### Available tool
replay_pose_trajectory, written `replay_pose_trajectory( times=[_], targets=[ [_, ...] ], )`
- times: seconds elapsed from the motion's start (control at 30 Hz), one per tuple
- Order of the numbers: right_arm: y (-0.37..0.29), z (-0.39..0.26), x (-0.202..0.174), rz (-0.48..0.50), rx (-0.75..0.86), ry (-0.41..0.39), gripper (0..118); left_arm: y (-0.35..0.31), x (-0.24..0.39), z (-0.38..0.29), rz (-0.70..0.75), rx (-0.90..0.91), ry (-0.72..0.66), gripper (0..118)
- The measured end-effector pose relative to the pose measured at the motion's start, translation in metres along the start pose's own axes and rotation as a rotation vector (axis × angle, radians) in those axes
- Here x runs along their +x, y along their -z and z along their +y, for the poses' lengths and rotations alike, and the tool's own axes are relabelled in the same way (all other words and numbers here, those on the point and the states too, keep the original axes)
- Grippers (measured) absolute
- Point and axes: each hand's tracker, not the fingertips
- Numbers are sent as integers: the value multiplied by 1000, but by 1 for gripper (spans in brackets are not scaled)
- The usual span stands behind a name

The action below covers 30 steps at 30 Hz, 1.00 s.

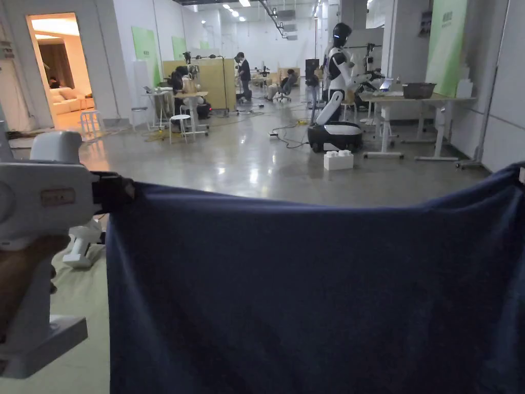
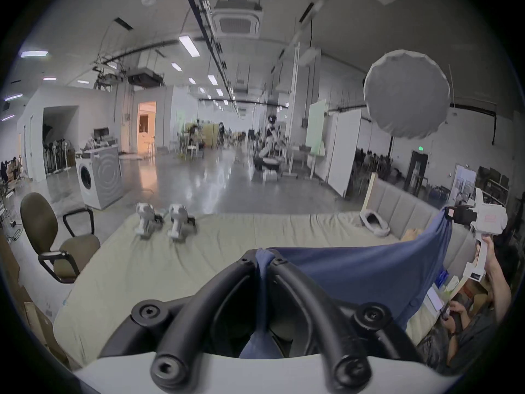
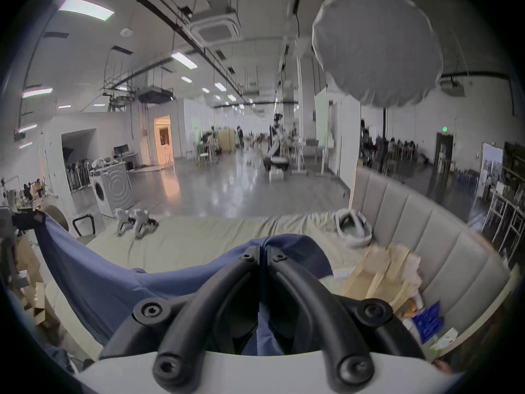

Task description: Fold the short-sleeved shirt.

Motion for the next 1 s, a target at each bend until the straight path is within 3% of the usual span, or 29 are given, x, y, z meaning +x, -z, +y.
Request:
replay_pose_trajectory(
  times=[0.4,0.67,0.87,1.0],
  targets=[
    [19,117,-26,-73,181,-85,5,-7,1,94,80,163,-9,8],
    [64,160,-40,-116,245,-76,5,46,-3,137,133,198,-1,8],
    [117,168,-52,-187,232,-152,5,92,-7,141,173,204,6,8],
    [152,163,-57,-190,247,-131,5,121,-12,131,195,208,-4,8]
  ],
)
